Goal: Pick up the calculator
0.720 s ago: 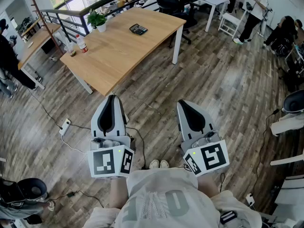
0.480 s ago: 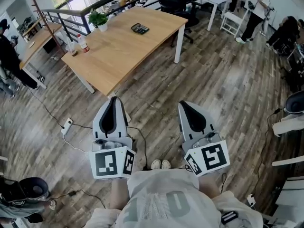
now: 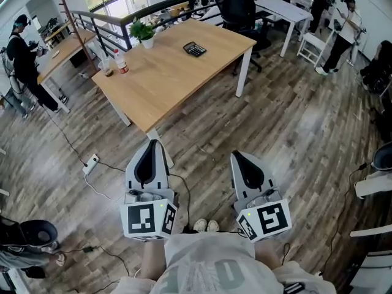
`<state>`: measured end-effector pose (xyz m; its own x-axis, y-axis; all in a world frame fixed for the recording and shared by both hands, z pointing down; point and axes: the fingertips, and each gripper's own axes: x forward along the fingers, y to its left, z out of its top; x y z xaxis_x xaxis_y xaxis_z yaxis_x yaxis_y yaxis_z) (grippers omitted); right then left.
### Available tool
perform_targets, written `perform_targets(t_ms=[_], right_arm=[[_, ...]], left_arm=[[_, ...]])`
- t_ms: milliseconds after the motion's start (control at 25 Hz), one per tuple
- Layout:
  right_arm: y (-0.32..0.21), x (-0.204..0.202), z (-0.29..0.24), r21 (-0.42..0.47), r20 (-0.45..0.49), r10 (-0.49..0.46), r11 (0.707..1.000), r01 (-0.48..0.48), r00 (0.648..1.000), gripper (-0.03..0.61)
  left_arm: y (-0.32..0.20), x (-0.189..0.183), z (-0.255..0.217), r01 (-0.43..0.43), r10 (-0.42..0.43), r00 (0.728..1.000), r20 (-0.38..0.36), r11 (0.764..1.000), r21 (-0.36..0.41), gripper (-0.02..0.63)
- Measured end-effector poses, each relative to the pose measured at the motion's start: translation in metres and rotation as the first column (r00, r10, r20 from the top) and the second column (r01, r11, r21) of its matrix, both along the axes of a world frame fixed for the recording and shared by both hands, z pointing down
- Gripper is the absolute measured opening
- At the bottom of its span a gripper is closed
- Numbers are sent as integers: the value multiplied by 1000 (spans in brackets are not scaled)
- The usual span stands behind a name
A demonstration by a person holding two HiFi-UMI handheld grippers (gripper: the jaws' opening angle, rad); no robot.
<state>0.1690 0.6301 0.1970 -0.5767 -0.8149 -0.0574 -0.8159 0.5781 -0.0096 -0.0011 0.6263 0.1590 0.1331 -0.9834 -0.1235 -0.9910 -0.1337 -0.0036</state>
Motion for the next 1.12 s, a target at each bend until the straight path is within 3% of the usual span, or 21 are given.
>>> perform_targets(t_ms=[240, 560, 840, 1120], right_arm=[[-3, 18, 20, -39, 73, -32, 999, 35, 997, 18], [-20, 28, 28, -17, 80, -54, 998, 55, 995, 20], [-68, 43, 35, -1, 48, -21, 1000, 21, 999, 20], [-130, 66, 23, 7, 109, 28, 1000, -29, 994, 20]], left_arm=[[12, 6, 6, 48, -48, 997, 59, 999, -2, 11], [5, 9, 7, 55, -58, 997, 53, 998, 42, 11], [-44, 32, 15, -16, 15, 1000, 14, 996, 93, 12], [-122, 34, -4, -22, 14, 998, 59, 989, 143, 11]])
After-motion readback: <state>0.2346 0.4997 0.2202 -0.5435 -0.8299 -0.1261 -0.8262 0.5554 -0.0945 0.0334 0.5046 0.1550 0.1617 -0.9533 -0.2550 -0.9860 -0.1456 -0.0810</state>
